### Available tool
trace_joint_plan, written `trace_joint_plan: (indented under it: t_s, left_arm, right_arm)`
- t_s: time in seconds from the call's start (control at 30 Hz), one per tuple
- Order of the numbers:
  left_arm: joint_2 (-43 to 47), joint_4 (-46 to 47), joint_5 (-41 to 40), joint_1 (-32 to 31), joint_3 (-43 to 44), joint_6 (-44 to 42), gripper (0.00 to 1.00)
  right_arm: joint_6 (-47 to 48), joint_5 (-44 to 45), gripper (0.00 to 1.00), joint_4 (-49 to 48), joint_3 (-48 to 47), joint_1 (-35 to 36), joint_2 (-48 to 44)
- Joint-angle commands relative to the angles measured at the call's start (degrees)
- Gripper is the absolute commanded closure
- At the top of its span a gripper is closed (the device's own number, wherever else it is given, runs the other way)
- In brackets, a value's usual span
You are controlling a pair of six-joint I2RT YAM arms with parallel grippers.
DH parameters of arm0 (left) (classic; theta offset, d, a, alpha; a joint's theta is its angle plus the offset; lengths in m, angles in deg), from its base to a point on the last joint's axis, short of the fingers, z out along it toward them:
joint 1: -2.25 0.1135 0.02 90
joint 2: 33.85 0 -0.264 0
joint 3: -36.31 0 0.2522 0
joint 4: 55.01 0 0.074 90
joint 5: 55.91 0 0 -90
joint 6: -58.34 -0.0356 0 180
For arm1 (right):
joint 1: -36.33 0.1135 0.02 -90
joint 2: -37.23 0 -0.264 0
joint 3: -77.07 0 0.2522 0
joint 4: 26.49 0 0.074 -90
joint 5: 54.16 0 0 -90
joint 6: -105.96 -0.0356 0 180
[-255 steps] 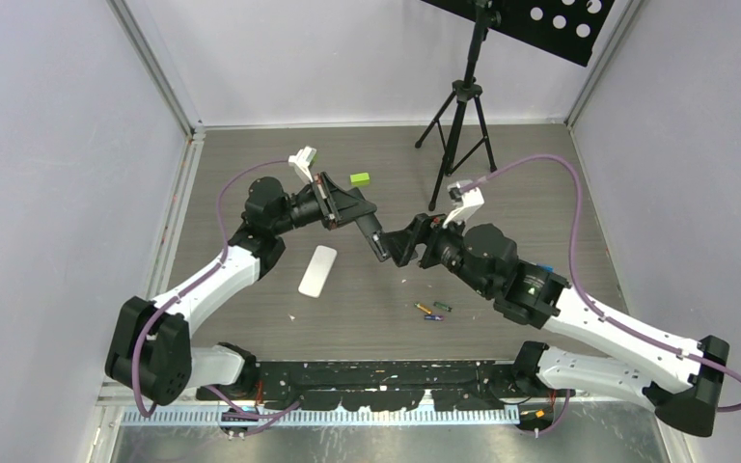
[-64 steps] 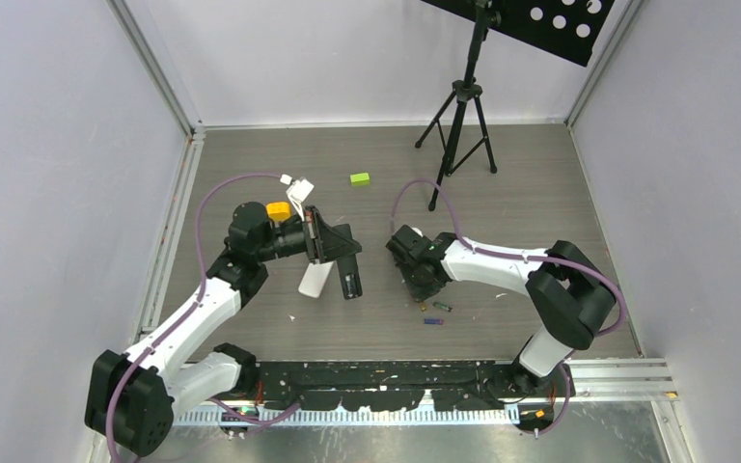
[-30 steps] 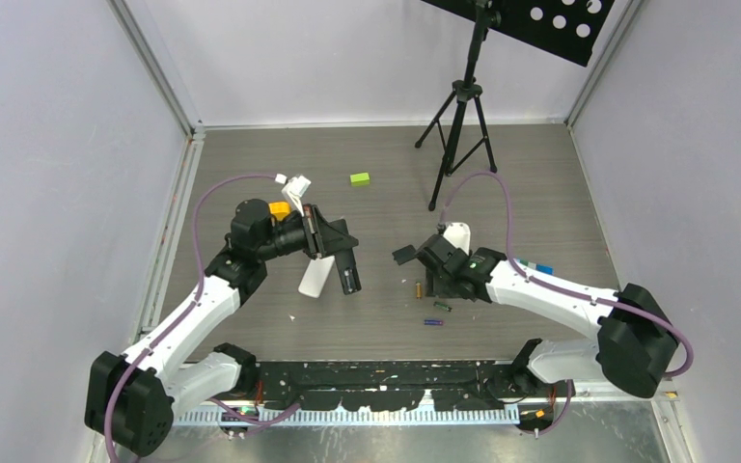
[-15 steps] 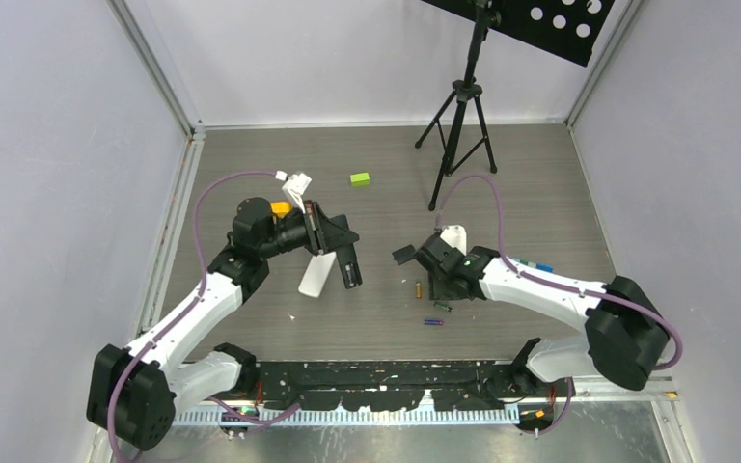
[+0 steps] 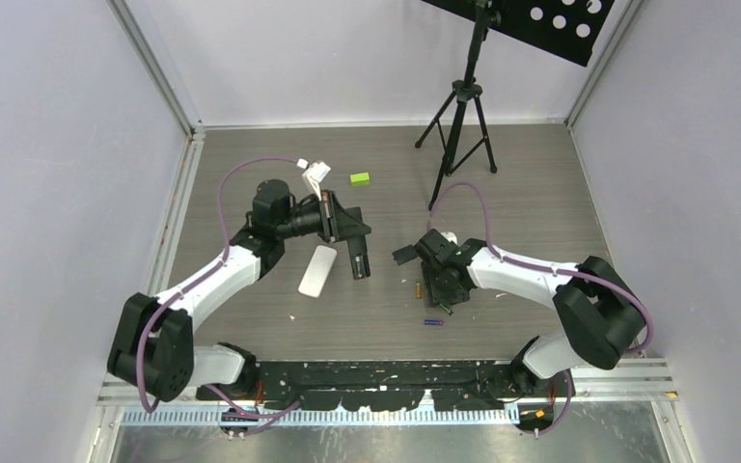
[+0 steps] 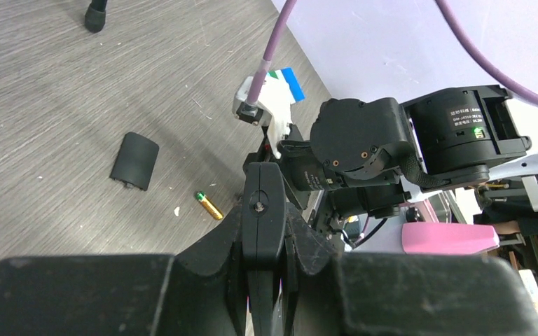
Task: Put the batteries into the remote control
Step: Pick up the battery from the center of the board.
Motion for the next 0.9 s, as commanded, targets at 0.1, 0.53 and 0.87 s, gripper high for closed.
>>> trace_joint_plan:
  t_s: [0.1, 0.53, 0.87]
  left_arm:
    - [-3.3, 4.4, 4.9, 0.5, 4.2, -1.9, 1.0]
    - [-5.2, 6.9, 5.9, 0.8, 5.4, 0.1, 1.0]
    - [-5.6, 10.4, 5.2, 0.9, 4.1, 2.5, 1.0]
  right_arm:
    - [-0.6, -1.5, 0.5, 1.9, -1.8, -0.2, 1.9]
    - [-7.7, 1.4, 0.6, 7.5, -2.8, -0.3, 1.2]
    - [-8.6, 0.8, 0.66, 7.3, -1.4, -0.3, -0.6]
